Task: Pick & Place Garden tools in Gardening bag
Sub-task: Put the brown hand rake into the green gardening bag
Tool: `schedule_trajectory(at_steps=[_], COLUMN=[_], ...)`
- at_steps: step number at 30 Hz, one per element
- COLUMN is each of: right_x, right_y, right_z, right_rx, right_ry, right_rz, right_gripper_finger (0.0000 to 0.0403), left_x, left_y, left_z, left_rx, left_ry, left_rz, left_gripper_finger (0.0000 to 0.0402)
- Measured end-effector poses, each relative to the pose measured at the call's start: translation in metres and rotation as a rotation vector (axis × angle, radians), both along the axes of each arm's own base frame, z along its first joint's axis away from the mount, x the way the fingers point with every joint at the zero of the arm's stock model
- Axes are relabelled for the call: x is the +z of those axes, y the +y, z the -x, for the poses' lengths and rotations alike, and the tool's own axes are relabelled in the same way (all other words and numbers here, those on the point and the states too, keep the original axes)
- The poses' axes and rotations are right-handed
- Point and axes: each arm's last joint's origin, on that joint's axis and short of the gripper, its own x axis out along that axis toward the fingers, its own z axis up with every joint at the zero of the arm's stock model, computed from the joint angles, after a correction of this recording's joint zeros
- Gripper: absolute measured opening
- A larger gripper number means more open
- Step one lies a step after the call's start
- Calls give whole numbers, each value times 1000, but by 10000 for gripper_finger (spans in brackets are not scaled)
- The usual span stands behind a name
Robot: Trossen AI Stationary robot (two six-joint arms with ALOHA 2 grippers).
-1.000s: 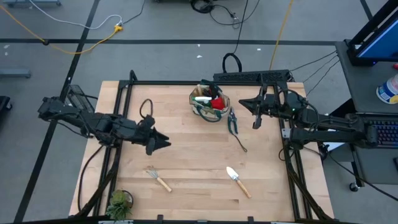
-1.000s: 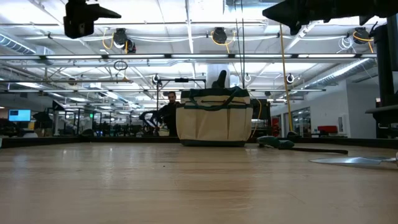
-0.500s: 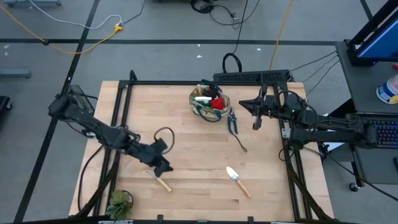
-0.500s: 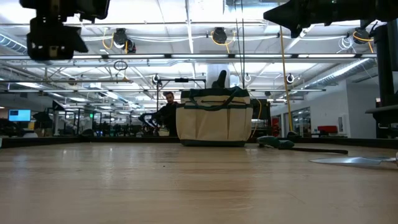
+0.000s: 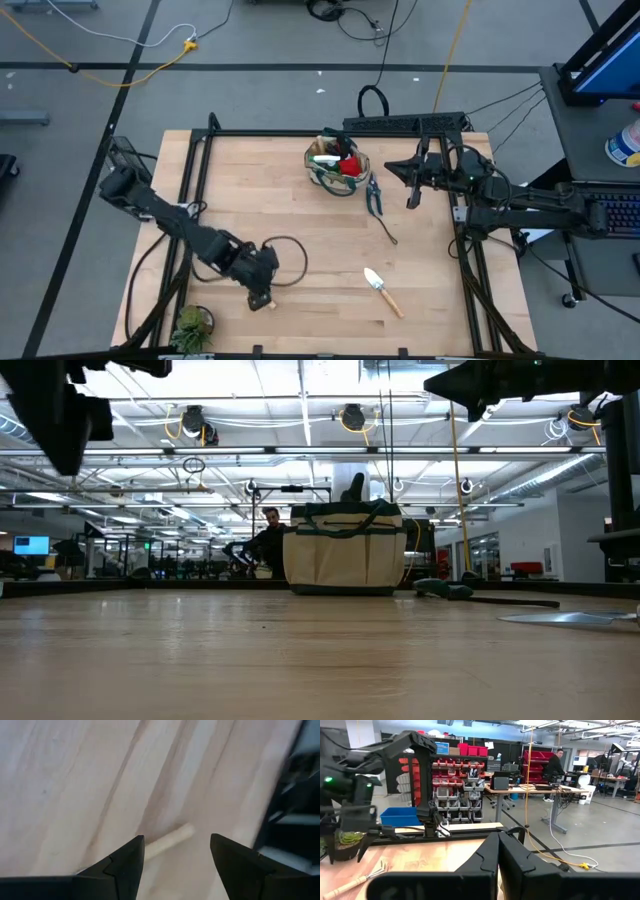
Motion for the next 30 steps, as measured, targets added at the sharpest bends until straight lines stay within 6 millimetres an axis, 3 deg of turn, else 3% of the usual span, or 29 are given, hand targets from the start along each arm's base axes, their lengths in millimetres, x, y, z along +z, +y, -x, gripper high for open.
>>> schedule_trajectory(at_steps=[12, 30], right_x=[0, -9], right_y=[0, 2], right_z=[0, -1], right_rx=[1, 75], right_ry=[1, 89], right_rz=[2, -9], right_gripper_finger=[0, 0], left_x=[-29, -35], left_y=[-35, -46], left_z=[-13, -13], left_rx=[-456, -611], left_ry=[100, 44], left_rz=[-222, -285], left_gripper_finger=[234, 234])
